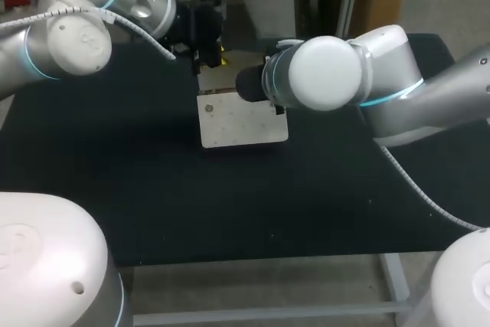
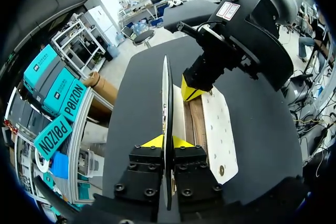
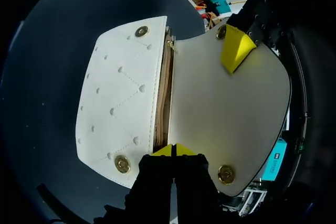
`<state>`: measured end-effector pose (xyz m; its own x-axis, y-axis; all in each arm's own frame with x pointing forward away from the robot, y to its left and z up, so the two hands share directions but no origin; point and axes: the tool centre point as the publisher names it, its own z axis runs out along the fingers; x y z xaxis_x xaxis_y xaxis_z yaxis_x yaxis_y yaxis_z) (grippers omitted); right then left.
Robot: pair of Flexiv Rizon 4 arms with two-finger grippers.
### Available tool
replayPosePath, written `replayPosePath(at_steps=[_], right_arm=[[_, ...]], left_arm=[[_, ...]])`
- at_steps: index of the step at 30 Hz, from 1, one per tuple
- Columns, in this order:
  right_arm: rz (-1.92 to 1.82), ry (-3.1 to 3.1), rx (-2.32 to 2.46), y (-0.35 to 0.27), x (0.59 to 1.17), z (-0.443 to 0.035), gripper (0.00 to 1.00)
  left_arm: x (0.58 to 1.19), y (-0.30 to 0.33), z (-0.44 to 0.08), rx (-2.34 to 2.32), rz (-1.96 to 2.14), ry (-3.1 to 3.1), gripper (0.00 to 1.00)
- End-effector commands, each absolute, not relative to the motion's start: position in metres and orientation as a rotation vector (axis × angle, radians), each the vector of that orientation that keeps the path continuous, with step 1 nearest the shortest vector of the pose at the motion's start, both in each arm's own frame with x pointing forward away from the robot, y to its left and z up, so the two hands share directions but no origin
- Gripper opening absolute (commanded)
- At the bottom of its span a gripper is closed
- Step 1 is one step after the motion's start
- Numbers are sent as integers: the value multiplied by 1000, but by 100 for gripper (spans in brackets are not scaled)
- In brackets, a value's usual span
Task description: Pick up the bag, open it, inspect its contents, close it, and place it on the opposite side
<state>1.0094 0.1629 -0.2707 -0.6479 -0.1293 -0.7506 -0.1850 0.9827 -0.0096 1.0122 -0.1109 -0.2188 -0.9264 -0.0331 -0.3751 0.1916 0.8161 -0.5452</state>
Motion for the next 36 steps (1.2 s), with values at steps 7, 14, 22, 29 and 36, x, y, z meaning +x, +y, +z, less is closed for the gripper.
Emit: replayPosePath(at_steps=[7,14,22,29,36], right_arm=[[97,2302,-202,175,1020,-280,0],[91,2319,-205,183,1024,-288,0],[92,2351,-203,180,1015,-304,0],[83,2360,-211,184,1001,-312,0],[78,2362,-223,189,990,-316,0]], left_arm=[[1012,-113,-225,95,-875,2621,0],[1011,-112,-223,67,-892,2613,0],[1011,-109,-220,22,-910,2594,0],[1015,-106,-221,-42,-945,2586,0],[1016,-105,-223,-74,-951,2590,0]])
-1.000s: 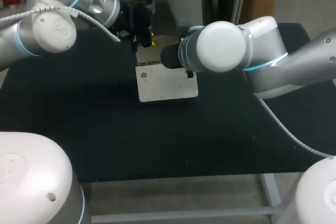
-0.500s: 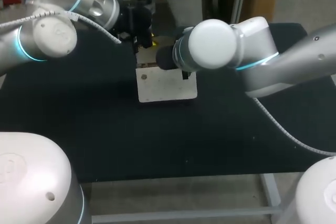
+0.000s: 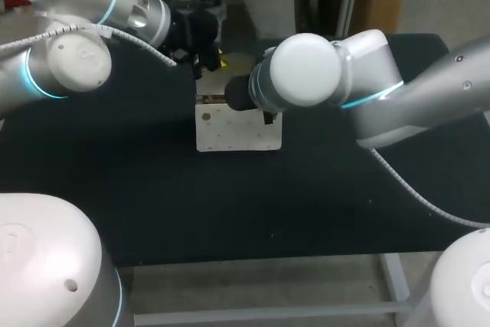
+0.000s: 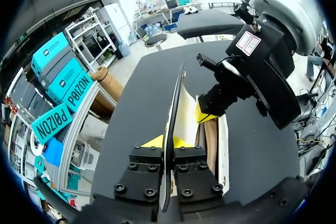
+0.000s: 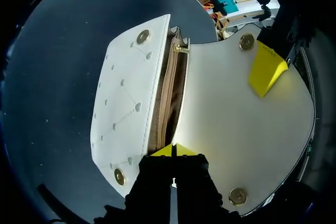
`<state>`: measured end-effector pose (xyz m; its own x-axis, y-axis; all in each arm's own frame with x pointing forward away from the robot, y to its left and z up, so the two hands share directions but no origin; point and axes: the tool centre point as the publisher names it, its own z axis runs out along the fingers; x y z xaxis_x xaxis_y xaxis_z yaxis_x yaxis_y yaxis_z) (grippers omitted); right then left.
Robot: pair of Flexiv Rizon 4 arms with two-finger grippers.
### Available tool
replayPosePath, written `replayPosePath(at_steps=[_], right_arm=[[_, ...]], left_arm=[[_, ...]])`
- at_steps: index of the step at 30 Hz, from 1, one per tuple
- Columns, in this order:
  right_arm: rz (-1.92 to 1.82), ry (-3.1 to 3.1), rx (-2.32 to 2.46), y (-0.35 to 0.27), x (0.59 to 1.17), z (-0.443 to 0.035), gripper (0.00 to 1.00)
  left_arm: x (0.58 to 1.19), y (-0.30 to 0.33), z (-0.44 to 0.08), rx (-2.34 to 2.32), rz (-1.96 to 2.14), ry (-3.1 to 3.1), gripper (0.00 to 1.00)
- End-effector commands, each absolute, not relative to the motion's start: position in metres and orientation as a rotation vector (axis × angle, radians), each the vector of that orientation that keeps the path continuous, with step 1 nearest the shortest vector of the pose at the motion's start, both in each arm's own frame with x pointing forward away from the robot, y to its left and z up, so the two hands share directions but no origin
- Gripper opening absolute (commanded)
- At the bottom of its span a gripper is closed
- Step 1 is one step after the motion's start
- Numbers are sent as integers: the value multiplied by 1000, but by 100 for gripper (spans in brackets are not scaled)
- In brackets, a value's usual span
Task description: Pick up the bag, open it, inspect its contents, close it, and place it on the opposite side
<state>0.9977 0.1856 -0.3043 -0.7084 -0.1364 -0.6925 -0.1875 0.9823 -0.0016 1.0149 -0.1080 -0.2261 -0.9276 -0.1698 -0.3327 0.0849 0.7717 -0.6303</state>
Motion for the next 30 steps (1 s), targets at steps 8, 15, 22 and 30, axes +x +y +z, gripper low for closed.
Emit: replayPosePath(at_steps=[8,15,22,30], right_arm=[[93,2384,-227,192,983,-322,0],[112,2417,-224,194,980,-326,0],[126,2439,-225,196,972,-327,0],[140,2441,-238,197,965,-328,0]], left_arm=[[1017,-98,-220,-117,-964,2583,0],[1016,-95,-221,-134,-967,2587,0],[1019,-92,-223,-160,-960,2592,0],[1020,-92,-226,-164,-957,2602,0]])
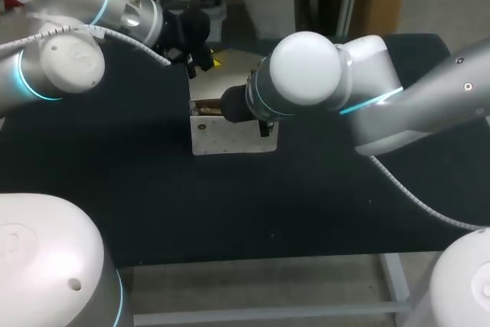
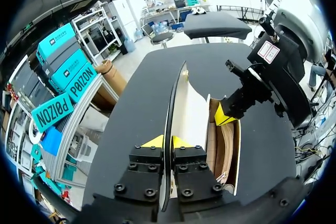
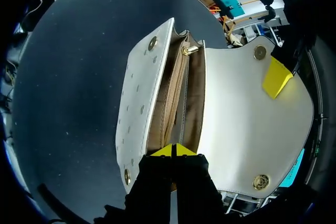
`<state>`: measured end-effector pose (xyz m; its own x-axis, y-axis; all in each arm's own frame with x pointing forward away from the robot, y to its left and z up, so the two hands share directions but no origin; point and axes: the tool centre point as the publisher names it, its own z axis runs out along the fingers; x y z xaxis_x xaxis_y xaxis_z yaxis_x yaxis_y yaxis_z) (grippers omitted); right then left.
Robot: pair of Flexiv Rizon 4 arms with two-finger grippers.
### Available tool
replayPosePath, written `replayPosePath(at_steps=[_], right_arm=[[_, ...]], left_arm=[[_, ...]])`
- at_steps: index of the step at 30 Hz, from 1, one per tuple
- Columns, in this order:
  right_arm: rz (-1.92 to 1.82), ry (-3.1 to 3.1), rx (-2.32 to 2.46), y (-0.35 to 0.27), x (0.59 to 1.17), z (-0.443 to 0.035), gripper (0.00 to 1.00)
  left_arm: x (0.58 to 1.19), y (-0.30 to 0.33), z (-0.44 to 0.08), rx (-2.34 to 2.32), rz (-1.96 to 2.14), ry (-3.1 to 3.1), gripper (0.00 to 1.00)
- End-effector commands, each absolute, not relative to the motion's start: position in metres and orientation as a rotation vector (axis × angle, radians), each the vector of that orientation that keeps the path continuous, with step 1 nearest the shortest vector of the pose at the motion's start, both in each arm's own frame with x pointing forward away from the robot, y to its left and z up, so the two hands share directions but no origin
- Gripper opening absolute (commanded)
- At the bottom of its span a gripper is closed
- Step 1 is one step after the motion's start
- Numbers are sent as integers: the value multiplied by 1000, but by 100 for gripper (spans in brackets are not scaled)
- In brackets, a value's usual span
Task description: Pick up the bag, open it, inspect its contents, close it, and place it on the opposite side
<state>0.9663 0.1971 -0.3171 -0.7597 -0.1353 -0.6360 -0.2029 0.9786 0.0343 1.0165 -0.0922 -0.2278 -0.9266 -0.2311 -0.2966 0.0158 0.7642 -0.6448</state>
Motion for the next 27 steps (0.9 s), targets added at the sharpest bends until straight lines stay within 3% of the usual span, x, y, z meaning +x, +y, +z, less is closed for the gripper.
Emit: replayPosePath(at_steps=[1,24,25,27], right_arm=[[142,2445,-238,197,966,-328,0],[184,2652,-216,196,987,-345,0],[187,2676,-220,196,988,-346,2],[187,2687,-221,197,989,-349,31]], left_arm=[[1020,-92,-226,-162,-960,2604,0],[1014,-94,-224,-100,-996,2631,0],[1013,-95,-224,-96,-996,2630,0],[1011,-95,-224,-89,-996,2629,0]])
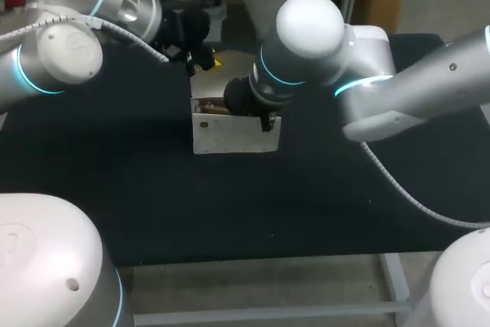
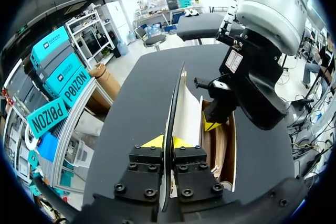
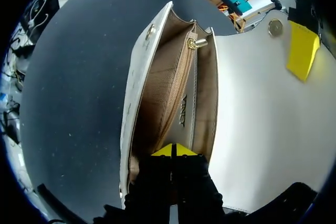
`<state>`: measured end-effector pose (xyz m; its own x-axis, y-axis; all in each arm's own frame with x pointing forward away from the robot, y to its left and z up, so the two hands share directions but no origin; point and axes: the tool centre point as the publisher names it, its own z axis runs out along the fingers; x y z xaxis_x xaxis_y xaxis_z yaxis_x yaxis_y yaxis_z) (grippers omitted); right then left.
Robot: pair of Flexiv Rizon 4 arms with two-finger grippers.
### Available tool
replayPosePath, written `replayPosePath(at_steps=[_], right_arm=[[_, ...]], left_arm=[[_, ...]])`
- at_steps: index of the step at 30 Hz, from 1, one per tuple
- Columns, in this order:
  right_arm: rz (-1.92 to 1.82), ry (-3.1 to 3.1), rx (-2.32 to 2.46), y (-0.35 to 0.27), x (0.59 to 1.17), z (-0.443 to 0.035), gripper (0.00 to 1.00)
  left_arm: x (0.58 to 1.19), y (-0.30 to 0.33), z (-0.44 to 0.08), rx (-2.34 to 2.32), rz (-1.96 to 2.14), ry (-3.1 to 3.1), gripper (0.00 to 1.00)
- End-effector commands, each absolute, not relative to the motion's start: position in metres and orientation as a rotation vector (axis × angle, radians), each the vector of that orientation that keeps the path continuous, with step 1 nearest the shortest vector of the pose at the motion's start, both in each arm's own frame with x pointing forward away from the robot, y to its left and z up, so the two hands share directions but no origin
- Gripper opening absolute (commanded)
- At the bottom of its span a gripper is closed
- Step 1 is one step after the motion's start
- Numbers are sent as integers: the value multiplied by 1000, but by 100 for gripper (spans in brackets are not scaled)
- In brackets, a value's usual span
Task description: Pick up the bag, open it, inspect its contents, close it, and place it on the opposite side
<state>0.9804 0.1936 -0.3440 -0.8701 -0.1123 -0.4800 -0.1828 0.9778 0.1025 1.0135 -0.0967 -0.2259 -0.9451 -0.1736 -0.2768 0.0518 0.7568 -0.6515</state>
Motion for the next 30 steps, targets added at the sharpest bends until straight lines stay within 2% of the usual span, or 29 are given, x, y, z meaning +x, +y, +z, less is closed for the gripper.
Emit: replayPosePath(at_steps=[1,2,4,5,7,9,30], right_arm=[[187,2692,-224,197,989,-350,41],[188,2695,-226,198,989,-350,46],[187,2698,-229,198,989,-351,50],[187,2699,-231,199,989,-351,59],[186,2702,-233,199,989,-351,85],[188,2709,-235,199,989,-350,100],[194,2738,-237,199,988,-356,100]], left_arm=[[1011,-95,-223,-86,-996,2628,0],[1010,-94,-223,-85,-996,2627,0],[1009,-94,-223,-83,-995,2625,0],[1009,-94,-223,-82,-995,2625,0],[1008,-93,-222,-80,-994,2623,0],[1008,-93,-222,-77,-993,2622,0],[1006,-95,-223,-59,-989,2621,0]])
